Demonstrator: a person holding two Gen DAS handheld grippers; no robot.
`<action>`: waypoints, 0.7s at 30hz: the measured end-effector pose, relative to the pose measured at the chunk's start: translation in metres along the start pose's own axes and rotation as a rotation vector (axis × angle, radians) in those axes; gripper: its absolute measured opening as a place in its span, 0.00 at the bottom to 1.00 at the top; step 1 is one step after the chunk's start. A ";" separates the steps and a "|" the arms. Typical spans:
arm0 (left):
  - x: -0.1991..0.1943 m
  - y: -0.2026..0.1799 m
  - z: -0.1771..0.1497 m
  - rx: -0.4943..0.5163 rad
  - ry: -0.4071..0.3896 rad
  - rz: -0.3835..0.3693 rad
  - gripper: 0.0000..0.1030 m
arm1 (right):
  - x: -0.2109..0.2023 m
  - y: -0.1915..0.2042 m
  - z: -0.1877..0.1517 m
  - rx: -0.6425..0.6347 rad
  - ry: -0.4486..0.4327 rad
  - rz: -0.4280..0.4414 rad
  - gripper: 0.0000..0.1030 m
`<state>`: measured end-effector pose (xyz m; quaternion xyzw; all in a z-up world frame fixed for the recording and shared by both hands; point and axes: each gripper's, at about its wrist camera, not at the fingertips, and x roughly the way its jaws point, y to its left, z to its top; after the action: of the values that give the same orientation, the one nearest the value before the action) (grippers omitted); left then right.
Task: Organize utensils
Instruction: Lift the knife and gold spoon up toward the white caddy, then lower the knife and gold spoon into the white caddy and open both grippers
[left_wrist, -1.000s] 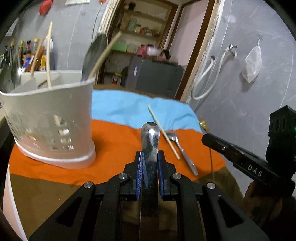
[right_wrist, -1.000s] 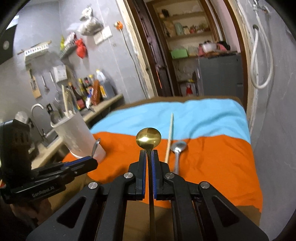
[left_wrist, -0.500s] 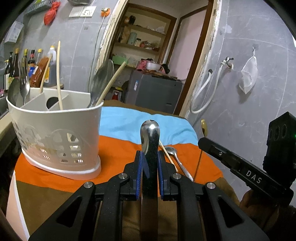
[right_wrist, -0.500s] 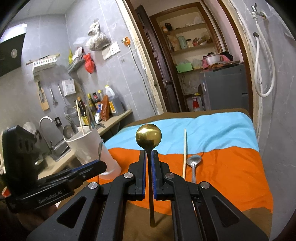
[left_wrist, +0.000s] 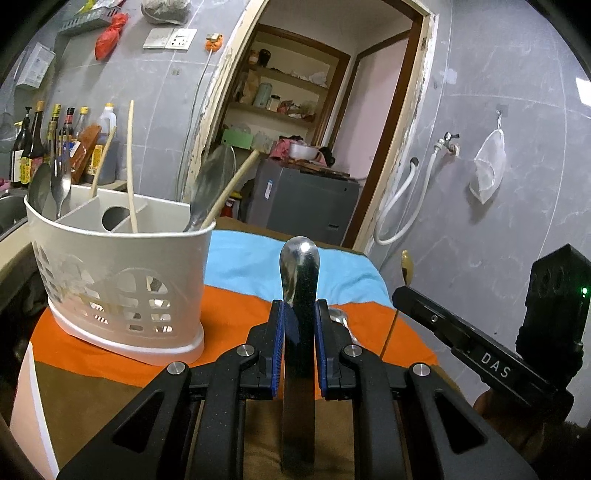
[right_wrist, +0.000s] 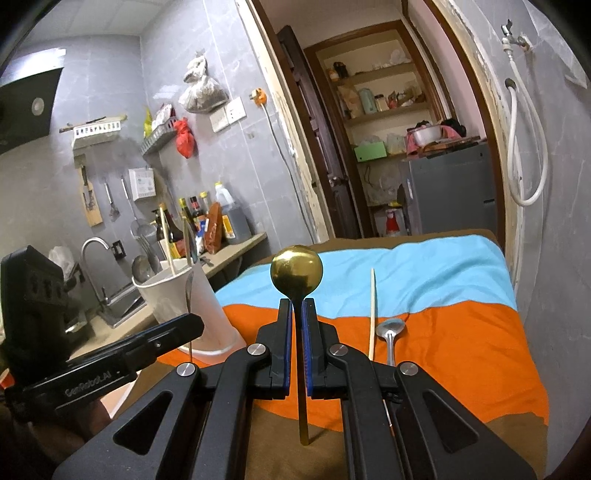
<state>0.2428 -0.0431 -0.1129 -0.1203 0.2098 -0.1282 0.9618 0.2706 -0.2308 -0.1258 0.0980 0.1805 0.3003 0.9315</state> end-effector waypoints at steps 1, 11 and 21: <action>-0.002 0.000 0.001 -0.001 -0.009 -0.001 0.12 | -0.001 0.001 0.001 -0.003 -0.007 0.001 0.03; -0.024 0.003 0.027 0.005 -0.104 0.010 0.12 | -0.013 0.016 0.021 -0.052 -0.100 0.027 0.03; -0.062 0.017 0.077 0.006 -0.165 0.059 0.12 | -0.007 0.059 0.068 -0.072 -0.173 0.117 0.03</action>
<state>0.2252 0.0048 -0.0270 -0.1213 0.1329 -0.0903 0.9795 0.2613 -0.1933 -0.0441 0.1005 0.0825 0.3506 0.9275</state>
